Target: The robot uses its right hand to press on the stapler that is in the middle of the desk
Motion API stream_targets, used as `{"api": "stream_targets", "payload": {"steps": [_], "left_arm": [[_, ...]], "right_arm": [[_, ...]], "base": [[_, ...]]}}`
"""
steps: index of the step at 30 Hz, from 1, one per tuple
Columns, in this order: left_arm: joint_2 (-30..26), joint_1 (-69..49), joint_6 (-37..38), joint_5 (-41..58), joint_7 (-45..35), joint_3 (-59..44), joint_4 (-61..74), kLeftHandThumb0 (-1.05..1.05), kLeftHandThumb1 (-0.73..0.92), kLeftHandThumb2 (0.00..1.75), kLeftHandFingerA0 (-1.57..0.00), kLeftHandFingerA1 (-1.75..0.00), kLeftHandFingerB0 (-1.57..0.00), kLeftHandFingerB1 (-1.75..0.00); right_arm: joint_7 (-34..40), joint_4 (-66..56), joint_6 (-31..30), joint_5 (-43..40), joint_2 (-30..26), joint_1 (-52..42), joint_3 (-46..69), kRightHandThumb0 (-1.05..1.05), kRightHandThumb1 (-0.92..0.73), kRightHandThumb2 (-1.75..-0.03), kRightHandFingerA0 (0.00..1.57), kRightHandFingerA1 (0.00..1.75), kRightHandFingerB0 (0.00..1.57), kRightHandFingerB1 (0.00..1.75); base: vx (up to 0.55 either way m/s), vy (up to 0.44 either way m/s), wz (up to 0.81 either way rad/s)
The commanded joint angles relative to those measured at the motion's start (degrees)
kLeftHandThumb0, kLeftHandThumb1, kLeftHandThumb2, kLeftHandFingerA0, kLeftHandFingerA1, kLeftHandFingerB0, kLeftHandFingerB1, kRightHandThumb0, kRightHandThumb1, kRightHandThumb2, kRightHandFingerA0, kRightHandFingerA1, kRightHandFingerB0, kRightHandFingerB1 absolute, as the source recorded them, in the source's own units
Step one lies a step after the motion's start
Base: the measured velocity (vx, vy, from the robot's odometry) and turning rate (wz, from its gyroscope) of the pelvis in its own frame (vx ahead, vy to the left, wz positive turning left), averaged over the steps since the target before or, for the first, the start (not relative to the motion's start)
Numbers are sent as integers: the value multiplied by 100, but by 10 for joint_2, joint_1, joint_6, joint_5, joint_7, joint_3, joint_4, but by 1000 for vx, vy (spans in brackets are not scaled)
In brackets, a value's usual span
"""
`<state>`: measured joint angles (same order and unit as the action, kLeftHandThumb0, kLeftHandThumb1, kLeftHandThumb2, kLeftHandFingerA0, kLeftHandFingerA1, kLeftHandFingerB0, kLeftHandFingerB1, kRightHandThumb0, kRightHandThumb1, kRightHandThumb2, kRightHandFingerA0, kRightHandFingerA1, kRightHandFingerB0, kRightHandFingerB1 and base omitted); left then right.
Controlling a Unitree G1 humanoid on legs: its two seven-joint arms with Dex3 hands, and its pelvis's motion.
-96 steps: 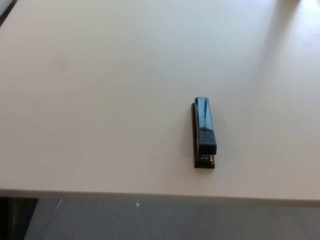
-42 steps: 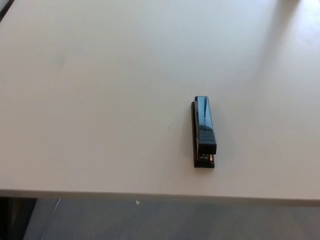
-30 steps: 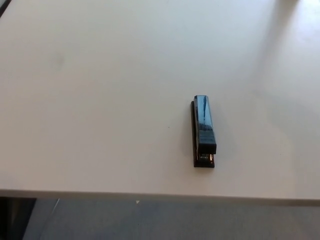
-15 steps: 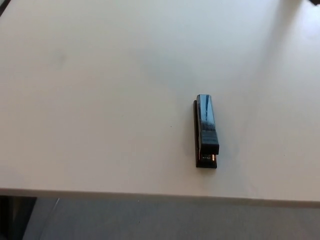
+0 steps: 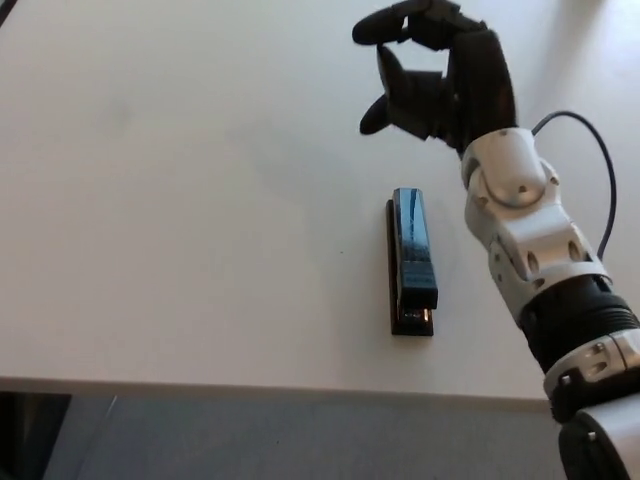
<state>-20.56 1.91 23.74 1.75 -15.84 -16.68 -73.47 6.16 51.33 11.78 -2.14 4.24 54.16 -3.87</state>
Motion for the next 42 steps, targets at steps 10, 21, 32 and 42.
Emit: {"api": "stream_targets", "payload": {"steps": [10, 21, 32, 42], "left_arm": [[-15, 14, -18, 2, 3, 7, -4, -37, 47, 109, -2, -50, 0, -48], [-16, 7, -11, 8, -5, 7, 1, -36, 48, 110, -2, -50, 0, -48], [-2, -67, 9, 9, -4, 9, 1, -36, 49, 110, -2, -49, 0, -47], [8, -152, 28, -1, 7, 17, 1, -90, 75, 117, -10, -46, 0, -34]], "right_arm": [[15, 119, 45, 22, 35, -46, 21, -14, -77, -76, 124, 86, 71, 116], [13, 158, 72, 26, 64, -98, 35, -7, -68, -88, 126, 93, 82, 119], [21, 184, 83, 58, 88, -235, 6, -13, -77, -68, 127, 87, 75, 113], [7, 224, 117, 62, 93, -387, -4, -6, -65, -83, 128, 95, 82, 117]], "base": [[0, 0, 0], [0, 0, 0], [0, 0, 0], [0, 0, 0]]}}
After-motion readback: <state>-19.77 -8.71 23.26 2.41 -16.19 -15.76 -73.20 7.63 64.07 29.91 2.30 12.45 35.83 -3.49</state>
